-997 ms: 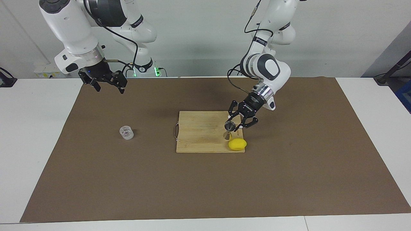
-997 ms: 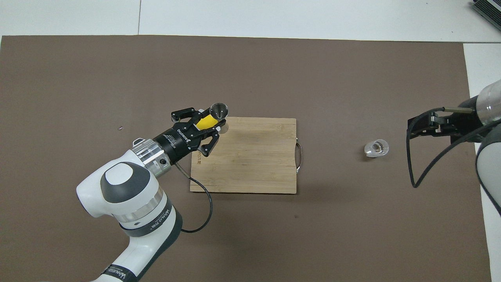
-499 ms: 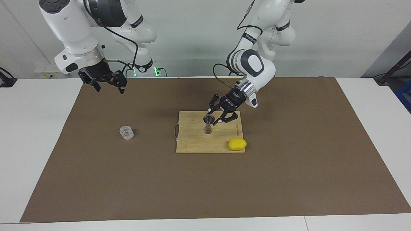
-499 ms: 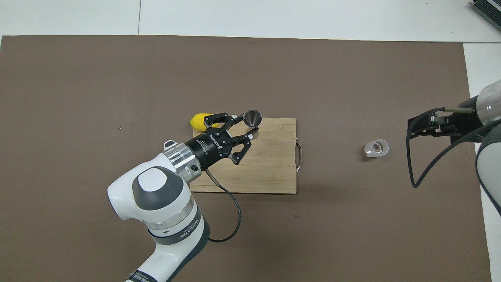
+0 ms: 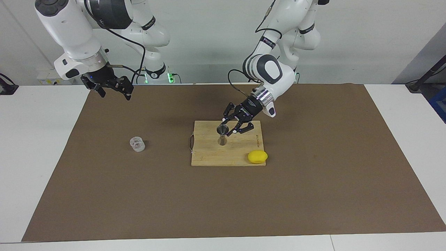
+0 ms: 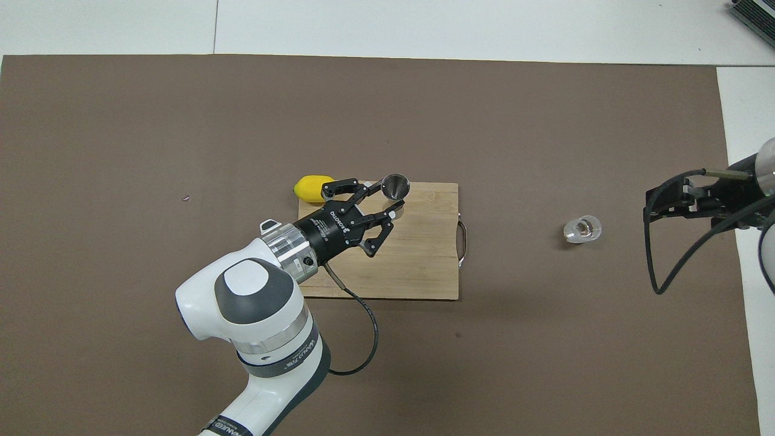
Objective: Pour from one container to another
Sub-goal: 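Lift the dark cup with the left gripper and carry it over the cutting board, then lower the dark cup onto the board while the right gripper reaches the glass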
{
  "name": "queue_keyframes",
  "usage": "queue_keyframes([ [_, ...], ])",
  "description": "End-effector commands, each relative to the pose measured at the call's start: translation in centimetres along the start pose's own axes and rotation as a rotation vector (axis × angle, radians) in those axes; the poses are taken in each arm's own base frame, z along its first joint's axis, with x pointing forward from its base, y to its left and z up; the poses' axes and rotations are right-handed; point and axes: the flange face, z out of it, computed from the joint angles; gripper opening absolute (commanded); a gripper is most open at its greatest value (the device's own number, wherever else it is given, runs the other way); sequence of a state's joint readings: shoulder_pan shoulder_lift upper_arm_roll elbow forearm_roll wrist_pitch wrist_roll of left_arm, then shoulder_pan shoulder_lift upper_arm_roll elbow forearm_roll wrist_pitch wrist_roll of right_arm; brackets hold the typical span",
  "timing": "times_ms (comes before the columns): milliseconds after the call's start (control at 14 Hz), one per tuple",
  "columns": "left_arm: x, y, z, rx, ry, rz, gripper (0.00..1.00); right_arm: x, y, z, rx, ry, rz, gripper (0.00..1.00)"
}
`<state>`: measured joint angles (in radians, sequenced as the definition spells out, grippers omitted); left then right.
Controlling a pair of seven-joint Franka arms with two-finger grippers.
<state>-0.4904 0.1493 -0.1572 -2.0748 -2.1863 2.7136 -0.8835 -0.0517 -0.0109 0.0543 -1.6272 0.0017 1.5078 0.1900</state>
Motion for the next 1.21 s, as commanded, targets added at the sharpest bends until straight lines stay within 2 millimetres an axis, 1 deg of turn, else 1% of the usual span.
queue_keyframes([
  [0,1.3,0.3,0.7,-0.014,0.017,-0.023,0.00,-0.4,1.9,-0.4,0.024,-0.002,0.094,0.98],
  [71,2.0,0.4,1.0,-0.013,0.029,-0.030,0.00,-0.1,2.5,-0.2,0.026,-0.002,0.213,0.97],
  [142,2.5,0.5,1.4,-0.012,0.034,-0.034,0.00,0.2,2.5,0.1,0.027,-0.001,0.333,0.97],
  [214,2.7,0.7,2.0,-0.011,0.036,-0.039,0.00,0.5,3.0,0.3,0.035,0.003,0.422,0.97],
  [285,3.3,1.1,2.7,-0.011,0.043,-0.045,0.00,1.3,3.8,1.3,0.058,-0.021,0.495,0.97],
  [356,3.5,0.8,2.9,-0.005,0.047,-0.042,0.00,1.8,4.8,1.7,0.088,-0.036,0.594,0.97],
  [427,3.8,0.8,3.2,-0.004,0.053,-0.045,0.00,2.4,5.5,2.2,0.125,-0.050,0.734,0.97],
  [499,3.8,0.6,3.5,0.001,0.052,-0.043,0.00,2.7,6.0,2.8,0.150,-0.075,0.833,0.97],
  [570,3.7,0.1,3.7,0.009,0.051,-0.038,0.00,3.0,6.0,4.0,0.164,-0.106,0.905,0.96],
  [641,3.9,-0.3,4.0,0.016,0.055,-0.039,0.00,3.4,6.9,5.7,0.177,-0.119,0.988,0.95],
  [712,4.0,-0.9,4.2,0.024,0.058,-0.038,0.00,4.0,8.1,7.0,0.211,-0.139,1.060,0.95],
  [783,3.9,-1.1,4.4,0.024,0.054,-0.046,0.00,5.2,8.7,9.3,0.256,-0.214,1.109,0.95],
  [855,3.9,-1.0,4.3,0.021,0.052,-0.051,0.00,6.3,10.6,11.6,0.295,-0.274,1.158,0.95],
  [926,3.9,-1.1,4.4,0.023,0.052,-0.051,0.00,7.2,11.2,13.5,0.310,-0.311,1.180,0.95],
  [997,3.9,-1.2,4.4,0.024,0.052,-0.051,0.00,7.7,11.1,14.5,0.329,-0.339,1.193,0.95],
  [1140,4.3,-1.5,4.8,0.029,0.058,-0.053,0.00,8.6,11.4,17.3,0.348,-0.395,1.217,0.95],
])
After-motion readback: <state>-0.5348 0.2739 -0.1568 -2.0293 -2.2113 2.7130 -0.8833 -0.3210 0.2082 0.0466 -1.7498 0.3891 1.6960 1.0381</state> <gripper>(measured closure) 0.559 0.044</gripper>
